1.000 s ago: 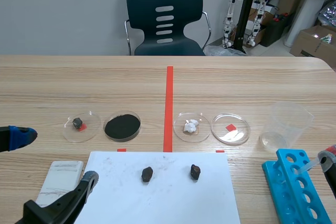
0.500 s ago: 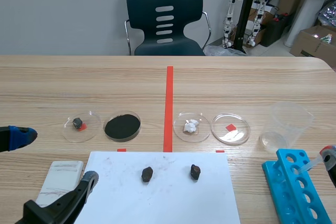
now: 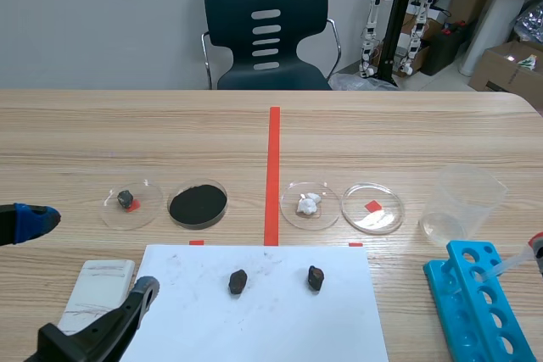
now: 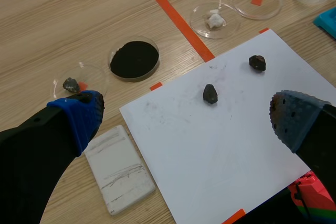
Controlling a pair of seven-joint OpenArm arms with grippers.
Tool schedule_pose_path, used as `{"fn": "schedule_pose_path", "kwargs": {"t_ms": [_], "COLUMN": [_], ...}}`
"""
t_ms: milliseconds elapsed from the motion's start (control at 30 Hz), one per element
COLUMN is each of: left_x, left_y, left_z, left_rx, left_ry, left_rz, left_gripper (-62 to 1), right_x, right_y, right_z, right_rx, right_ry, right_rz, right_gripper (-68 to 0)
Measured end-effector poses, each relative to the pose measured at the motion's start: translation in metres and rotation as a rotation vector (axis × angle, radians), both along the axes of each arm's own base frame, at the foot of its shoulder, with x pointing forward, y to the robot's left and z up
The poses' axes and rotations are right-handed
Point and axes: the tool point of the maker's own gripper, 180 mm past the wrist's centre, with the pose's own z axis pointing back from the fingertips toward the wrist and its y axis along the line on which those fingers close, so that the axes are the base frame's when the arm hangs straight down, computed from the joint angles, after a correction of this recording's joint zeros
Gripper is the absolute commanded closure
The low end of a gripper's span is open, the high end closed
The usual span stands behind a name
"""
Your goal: Pick up the dropper by the top with the right hand
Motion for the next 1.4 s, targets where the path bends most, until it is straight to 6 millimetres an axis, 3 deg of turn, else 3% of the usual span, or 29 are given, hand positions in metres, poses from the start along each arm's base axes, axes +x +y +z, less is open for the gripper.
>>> {"fn": "schedule_pose_path", "kwargs": {"t_ms": [700,933,1100,1400], "left_x": [0.000,0.000,0.000,-0.001], "left_y": [0.000,0.000,0.000,0.001], "left_z": [0.000,0.000,0.000,-0.004], "left_rx": [0.000,0.000,0.000,0.012], "left_ry": [0.000,0.000,0.000,0.019], "left_rz": [0.000,0.000,0.000,0.002], "left_gripper": [-62.3,-62.3,-62.3,-62.3], "right_x": [0.033,0.028,0.013,-0.012], "right_y": [0.003,0.028,0.055,0.081], "right_z": [0.061,0.084,0.088,0.089], "right_rx": [-0.140,-0.129,-0.092,-0.048], "right_ry": [0.009,-0.009,0.030,0.095], "right_rz": [-0.015,0.054,0.174,0.294], "right_gripper": [-1.5,-1.5,-1.5,-1.5]}}
